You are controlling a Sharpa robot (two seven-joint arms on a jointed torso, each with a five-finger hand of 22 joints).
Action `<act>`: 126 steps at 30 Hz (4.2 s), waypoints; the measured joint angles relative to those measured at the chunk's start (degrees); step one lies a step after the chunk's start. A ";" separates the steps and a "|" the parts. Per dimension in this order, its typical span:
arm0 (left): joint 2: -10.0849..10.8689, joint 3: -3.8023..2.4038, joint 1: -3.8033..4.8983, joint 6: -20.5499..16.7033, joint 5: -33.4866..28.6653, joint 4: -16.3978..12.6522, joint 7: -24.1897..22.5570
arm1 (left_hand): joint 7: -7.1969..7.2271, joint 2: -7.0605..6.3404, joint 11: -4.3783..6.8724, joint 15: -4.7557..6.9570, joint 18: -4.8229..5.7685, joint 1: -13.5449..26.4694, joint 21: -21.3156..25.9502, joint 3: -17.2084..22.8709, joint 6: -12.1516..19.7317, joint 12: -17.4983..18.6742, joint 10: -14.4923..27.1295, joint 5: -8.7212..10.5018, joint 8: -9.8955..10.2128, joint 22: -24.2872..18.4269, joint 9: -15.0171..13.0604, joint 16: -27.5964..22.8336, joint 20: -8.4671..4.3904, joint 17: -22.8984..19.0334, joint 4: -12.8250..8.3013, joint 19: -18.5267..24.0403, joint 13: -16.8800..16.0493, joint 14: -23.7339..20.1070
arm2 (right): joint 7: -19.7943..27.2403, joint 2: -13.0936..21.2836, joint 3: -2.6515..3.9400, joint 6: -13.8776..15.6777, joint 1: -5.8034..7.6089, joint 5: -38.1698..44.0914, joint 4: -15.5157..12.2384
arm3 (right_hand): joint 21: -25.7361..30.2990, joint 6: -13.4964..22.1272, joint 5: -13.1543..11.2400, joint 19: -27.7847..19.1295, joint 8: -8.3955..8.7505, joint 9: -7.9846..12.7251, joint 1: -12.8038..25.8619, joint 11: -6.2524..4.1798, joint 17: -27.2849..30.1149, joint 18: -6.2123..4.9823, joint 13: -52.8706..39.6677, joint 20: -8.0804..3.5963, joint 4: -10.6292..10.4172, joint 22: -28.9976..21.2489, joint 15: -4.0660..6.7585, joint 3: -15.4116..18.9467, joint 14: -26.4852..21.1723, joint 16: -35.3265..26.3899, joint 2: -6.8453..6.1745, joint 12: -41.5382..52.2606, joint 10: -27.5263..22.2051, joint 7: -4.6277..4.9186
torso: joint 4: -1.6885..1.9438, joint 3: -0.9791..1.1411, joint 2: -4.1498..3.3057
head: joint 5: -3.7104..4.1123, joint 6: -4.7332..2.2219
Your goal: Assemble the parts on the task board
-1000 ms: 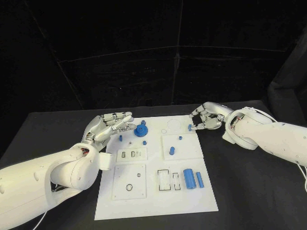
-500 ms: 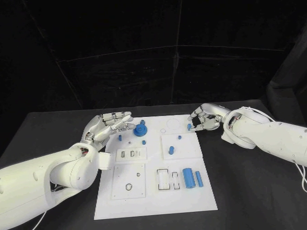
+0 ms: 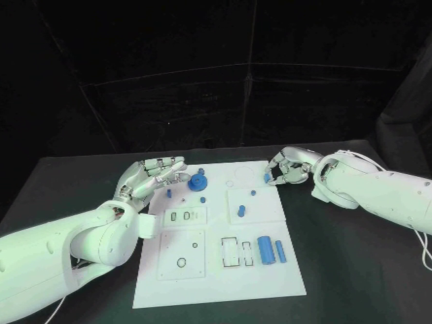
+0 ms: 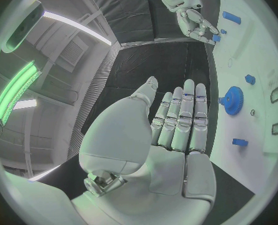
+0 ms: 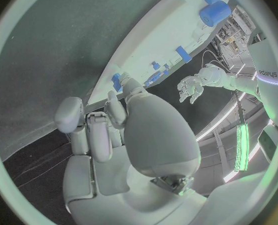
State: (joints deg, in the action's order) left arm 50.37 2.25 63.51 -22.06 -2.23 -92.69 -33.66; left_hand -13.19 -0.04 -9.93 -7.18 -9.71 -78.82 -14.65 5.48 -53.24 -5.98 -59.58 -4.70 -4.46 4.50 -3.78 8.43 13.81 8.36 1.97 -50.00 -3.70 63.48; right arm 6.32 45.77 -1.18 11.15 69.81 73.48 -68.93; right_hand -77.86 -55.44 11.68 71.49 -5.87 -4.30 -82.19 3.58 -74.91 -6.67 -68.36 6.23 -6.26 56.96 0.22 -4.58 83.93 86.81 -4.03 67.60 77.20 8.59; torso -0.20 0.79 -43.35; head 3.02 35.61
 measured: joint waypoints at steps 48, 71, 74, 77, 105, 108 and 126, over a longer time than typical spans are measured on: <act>-0.08 0.01 0.00 0.19 0.01 0.24 0.37 | 0.00 0.00 0.00 0.00 0.00 0.00 0.00 0.00 0.00 0.00 0.00 0.00 0.00 -0.03 0.00 0.00 0.20 0.03 -0.32 -0.20 0.00 0.00 | -0.86 -1.11 0.03 -0.77 -0.27 0.47 0.35 | 0.00 -5.95 -4.12 0.59 -2.04 -0.25 -0.67 -1.26 -0.03 0.01 -0.67 -1.25 2.21 0.72 1.41 -2.72 0.12 0.00 2.97 0.29 1.22 -1.74 | -0.04 0.12 0.04 | -0.06 0.05; 0.64 0.01 0.01 0.21 0.01 -0.35 0.48 | 0.00 0.22 0.00 -0.21 0.00 0.22 0.00 0.16 0.00 0.00 0.00 0.00 0.00 -0.08 0.00 -0.07 0.20 0.06 -0.48 -0.20 0.00 0.21 | -4.59 1.15 0.04 5.84 -0.23 -0.84 -10.17 | -0.41 -6.49 -6.03 1.41 -2.39 -0.26 0.39 -2.14 -0.02 0.01 0.28 -2.07 2.24 1.88 1.94 -4.67 0.11 0.01 5.20 -0.72 1.56 -1.52 | -0.21 -0.25 0.51 | -0.60 0.48; 0.81 0.01 0.09 0.21 -0.09 -0.44 0.48 | 0.00 0.22 0.00 -0.21 0.00 0.22 0.00 0.16 0.00 0.00 0.00 0.22 0.00 -0.08 0.00 -0.27 0.20 0.06 -0.47 -0.20 0.00 0.21 | -6.65 0.52 0.06 6.64 -0.15 -1.09 -12.93 | -0.41 -6.49 -6.05 1.41 -2.20 -0.27 0.61 -2.39 -0.01 0.01 0.94 -2.07 2.40 1.85 1.94 -4.87 0.11 0.01 5.42 -1.60 1.33 -1.52 | -0.23 -0.46 0.71 | -0.78 0.81; 0.98 0.01 0.28 0.21 -0.27 -0.25 0.48 | 0.00 0.22 0.00 -0.21 -0.01 0.22 0.00 0.16 0.00 0.00 0.00 0.22 0.00 -0.08 0.00 -0.27 0.20 0.06 -0.48 -0.20 0.00 0.21 | -8.94 -1.49 0.07 7.17 -0.11 -1.11 -15.40 | -0.41 -6.48 -6.27 1.41 -1.88 -0.26 0.70 -2.30 -0.01 0.01 1.18 -2.07 2.39 1.75 1.94 -5.14 0.11 0.01 5.50 -1.71 1.24 -1.53 | -0.19 -0.68 0.88 | -1.18 1.32; 1.40 -0.02 1.35 0.19 -1.59 2.16 0.32 | 0.00 0.21 0.00 -0.21 0.00 0.21 0.00 0.16 0.00 0.00 0.00 0.22 0.00 -0.12 0.00 -0.27 0.20 0.09 -0.47 -0.20 0.00 0.21 | -21.05 -16.52 -1.31 4.43 -2.43 7.32 -14.76 | -0.41 -6.29 -3.64 1.40 -0.68 -0.23 2.39 -2.24 0.00 0.01 0.81 -2.07 2.86 1.36 1.94 -6.25 0.11 0.21 5.02 -1.71 1.19 -1.72 | 0.21 -0.98 1.12 | -4.31 4.35; 1.39 -0.02 1.40 0.19 -1.62 2.27 0.30 | 0.00 0.21 0.00 -0.21 0.00 0.21 0.00 0.16 0.00 0.00 0.00 0.22 0.00 -0.12 0.00 -0.27 0.20 0.09 -0.47 -0.20 0.00 0.21 | -21.50 -16.96 -1.67 4.24 -2.54 8.01 -14.45 | -0.40 -6.28 -3.64 1.40 -0.66 -0.23 2.46 -2.24 0.00 0.01 0.81 -2.06 2.64 1.36 1.94 -6.47 0.11 0.21 4.95 -1.71 1.19 -1.72 | 0.21 -0.97 1.12 | -4.35 4.44; 1.41 -0.02 1.43 0.18 -1.70 2.46 0.27 | 0.00 0.21 0.00 -0.21 -0.01 0.21 0.00 0.16 0.00 0.00 0.00 0.22 0.00 -0.11 0.00 -0.27 0.20 0.08 -0.47 -0.20 0.00 0.21 | -21.96 -18.60 -2.18 3.52 -2.90 10.96 -13.05 | -0.40 -6.17 -3.66 1.40 -0.80 -0.06 2.82 -2.24 0.00 0.01 0.67 -2.06 2.85 1.37 1.94 -6.70 0.11 0.21 4.56 -1.93 1.19 -1.83 | 0.20 -0.93 1.12 | -4.74 4.86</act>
State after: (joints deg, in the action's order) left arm 51.77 2.23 64.94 -21.88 -3.93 -90.24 -33.39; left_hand -13.19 0.18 -9.93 -7.39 -9.71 -78.60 -14.65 5.64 -53.24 -5.99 -59.58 -4.48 -4.46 4.38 -3.78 8.16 14.01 8.44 1.49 -50.21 -3.69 63.68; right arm -15.64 27.17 -3.36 14.67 66.91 84.43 -81.99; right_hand -78.26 -61.61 8.02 72.90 -6.67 -4.37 -79.37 1.34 -74.90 -6.66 -67.69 4.17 -3.42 58.33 2.15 -11.27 84.04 87.02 0.53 65.67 78.39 6.76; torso 0.00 -0.14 -42.23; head -1.72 40.47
